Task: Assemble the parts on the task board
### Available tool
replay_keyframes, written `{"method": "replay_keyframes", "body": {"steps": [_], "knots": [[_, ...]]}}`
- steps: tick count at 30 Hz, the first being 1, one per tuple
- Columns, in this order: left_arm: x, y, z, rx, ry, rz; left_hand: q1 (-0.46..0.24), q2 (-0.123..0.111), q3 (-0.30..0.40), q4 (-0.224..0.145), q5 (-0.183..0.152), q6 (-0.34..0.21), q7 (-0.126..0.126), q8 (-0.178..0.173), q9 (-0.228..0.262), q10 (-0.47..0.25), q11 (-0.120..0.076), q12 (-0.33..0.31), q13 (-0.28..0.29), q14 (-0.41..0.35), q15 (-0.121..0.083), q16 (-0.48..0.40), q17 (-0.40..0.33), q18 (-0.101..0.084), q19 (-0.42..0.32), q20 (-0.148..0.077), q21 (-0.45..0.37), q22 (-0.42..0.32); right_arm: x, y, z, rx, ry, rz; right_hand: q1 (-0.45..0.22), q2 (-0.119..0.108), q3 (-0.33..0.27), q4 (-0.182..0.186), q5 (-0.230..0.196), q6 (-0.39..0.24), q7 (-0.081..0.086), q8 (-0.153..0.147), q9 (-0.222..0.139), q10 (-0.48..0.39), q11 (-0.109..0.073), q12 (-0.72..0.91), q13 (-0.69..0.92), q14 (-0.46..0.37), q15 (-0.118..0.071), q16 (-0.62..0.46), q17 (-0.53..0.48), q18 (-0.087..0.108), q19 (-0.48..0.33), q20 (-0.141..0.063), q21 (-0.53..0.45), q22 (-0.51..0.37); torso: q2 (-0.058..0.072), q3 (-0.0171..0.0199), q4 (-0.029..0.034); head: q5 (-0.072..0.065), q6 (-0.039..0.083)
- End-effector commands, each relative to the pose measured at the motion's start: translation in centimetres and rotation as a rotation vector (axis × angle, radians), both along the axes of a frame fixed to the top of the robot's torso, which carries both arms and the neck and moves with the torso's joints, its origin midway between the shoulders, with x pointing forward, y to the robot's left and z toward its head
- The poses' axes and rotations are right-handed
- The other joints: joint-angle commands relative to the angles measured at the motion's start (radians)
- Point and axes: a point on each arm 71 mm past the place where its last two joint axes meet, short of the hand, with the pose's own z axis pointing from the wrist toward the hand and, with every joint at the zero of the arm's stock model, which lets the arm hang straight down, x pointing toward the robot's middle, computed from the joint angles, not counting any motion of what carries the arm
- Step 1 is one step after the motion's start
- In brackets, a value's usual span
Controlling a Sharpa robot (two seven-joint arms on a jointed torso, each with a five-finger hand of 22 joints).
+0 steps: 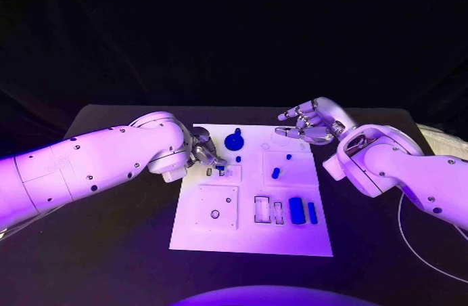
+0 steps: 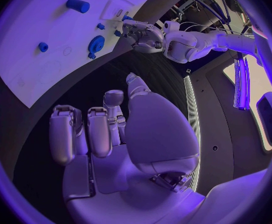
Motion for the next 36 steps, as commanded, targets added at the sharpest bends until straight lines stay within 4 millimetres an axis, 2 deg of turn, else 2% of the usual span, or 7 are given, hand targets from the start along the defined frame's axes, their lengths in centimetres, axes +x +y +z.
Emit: {"method": "replay_keyframes", "body": {"steps": [1, 9, 13, 17, 36], "knots": [[0.0, -0.3, 0.1, -0.015, -0.050, 0.007, -0.010, 0.002, 0.170, -0.164, -0.001, 0.001, -0.007, 0.006, 0.001, 0.006, -0.001, 0.007, 0.001, 0.105, -0.003, 0.003, 0.263, -0.018, 0.008, 0.001, 0.003, 0.045, -0.1, 0.2, -0.1, 0.000, 0.001, 0.013, 0.003, 0.005, -0.006, -0.001, -0.008, 0.007, 0.001, 0.003, 0.001, -0.006, 0.000, -0.006, -0.002, 0.050, -0.004, -0.005, -0.001, 0.013, -0.004, -0.001, -0.006, 0.006, 0.001, -0.0008, 0.0002, 0.002, -0.002], [-0.1, -0.5, -0.9, 0.040, -0.044, -0.012, -0.013, 0.001, 0.171, -0.165, -0.002, 0.001, -0.007, 0.006, 0.002, 0.004, -0.001, 0.004, -0.003, 0.105, -0.003, 0.003, 0.263, -0.017, 0.005, 0.001, 0.000, 0.040, -0.1, 0.1, -0.2, -0.005, 0.006, 0.002, -0.008, 0.004, -0.018, 0.009, -0.008, 0.007, 0.001, 0.002, 0.001, -0.005, 0.001, -0.004, -0.003, 0.051, -0.003, -0.005, 0.000, 0.013, -0.004, 0.000, -0.007, 0.006, -0.001, 0.0006, 0.0010, 0.006, -0.002], [-0.2, -0.8, -1.3, 0.065, -0.051, -0.025, -0.014, 0.001, 0.171, -0.165, -0.002, 0.001, -0.007, 0.006, 0.002, 0.004, -0.001, 0.004, -0.003, 0.105, -0.003, 0.003, 0.263, -0.017, 0.005, 0.001, 0.000, 0.040, -0.1, 0.2, -0.2, -0.006, 0.007, 0.000, -0.008, 0.004, -0.018, 0.009, -0.008, 0.007, 0.001, 0.002, 0.001, -0.005, 0.001, -0.004, -0.003, 0.051, -0.003, -0.005, 0.000, 0.013, -0.004, 0.000, -0.007, 0.006, 0.001, -0.0003, -0.0009, 0.008, -0.003], [-0.2, -0.8, -1.5, 0.092, -0.051, -0.039, -0.014, 0.001, 0.171, -0.165, -0.002, 0.001, -0.007, 0.006, 0.002, 0.004, -0.001, 0.005, -0.002, 0.105, -0.003, 0.003, 0.263, -0.017, 0.005, 0.001, 0.000, 0.041, -0.1, 0.2, -0.2, -0.007, 0.007, 0.000, -0.008, 0.004, -0.018, 0.009, -0.008, 0.007, 0.001, 0.002, 0.001, -0.005, 0.001, -0.004, -0.003, 0.051, -0.003, -0.005, 0.000, 0.013, -0.004, 0.000, -0.007, 0.006, 0.001, 0.0004, -0.0022, 0.012, -0.003], [-0.2, -0.4, -1.7, 0.169, -0.053, -0.080, -0.017, 0.000, 0.174, -0.172, -0.003, 0.003, -0.008, 0.007, 0.005, 0.006, -0.002, 0.006, -0.001, 0.105, -0.003, 0.003, 0.263, -0.017, 0.006, 0.001, 0.001, 0.042, -0.2, 0.3, -0.2, -0.009, 0.014, 0.008, -0.010, 0.005, -0.020, 0.012, -0.006, 0.007, 0.001, 0.003, 0.001, -0.005, 0.001, -0.004, -0.003, 0.051, -0.004, -0.005, 0.001, 0.013, -0.004, 0.000, -0.007, 0.006, 0.001, -0.0009, -0.0005, 0.010, -0.001]]}}
